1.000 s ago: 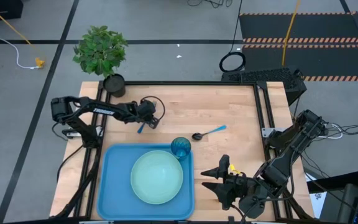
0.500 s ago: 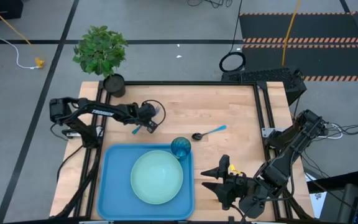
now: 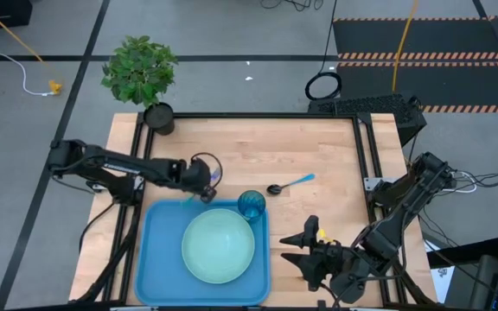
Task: Pick and place plate/cup/fork/spoon on tray
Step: Put the blue fork beside the white plate
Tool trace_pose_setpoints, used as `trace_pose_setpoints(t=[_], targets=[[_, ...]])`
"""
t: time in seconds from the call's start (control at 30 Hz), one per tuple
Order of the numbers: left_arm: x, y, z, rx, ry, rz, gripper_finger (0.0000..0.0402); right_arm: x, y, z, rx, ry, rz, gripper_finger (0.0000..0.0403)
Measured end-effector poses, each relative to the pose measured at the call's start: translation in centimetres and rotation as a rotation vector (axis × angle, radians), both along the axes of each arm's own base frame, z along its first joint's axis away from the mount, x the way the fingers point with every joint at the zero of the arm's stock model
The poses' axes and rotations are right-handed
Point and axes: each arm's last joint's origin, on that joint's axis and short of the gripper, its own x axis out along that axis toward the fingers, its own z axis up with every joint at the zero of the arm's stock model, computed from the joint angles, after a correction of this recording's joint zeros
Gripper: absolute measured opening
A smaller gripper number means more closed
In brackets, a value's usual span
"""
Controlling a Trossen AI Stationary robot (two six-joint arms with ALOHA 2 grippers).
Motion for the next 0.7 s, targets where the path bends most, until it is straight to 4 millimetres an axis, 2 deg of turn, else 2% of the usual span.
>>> trace_pose_setpoints(t=[0.17,0.3,0.4,0.53,0.7], targets=[[-0.7,-3.5,0.6,-0.055,-0.051,0.039,0.0009,-0.2,-0.1,-1.6,-0.023,0.038,0.000,0.0180],[-1.4,-6.1,0.7,-0.114,-0.076,0.070,0.0008,-0.3,0.1,-2.0,-0.001,0.070,0.039,0.0180],[-1.8,-7.3,0.9,-0.118,-0.076,0.081,0.0008,-0.5,0.4,-2.1,0.018,0.090,0.078,0.0180],[-2.1,-8.4,2.6,-0.098,-0.039,0.082,0.0008,-0.8,0.7,-2.1,0.014,0.093,0.096,0.0180],[-3.6,-9.8,6.5,-0.073,0.097,0.129,0.0008,-1.1,0.9,-1.9,0.002,0.090,0.114,0.0180]])
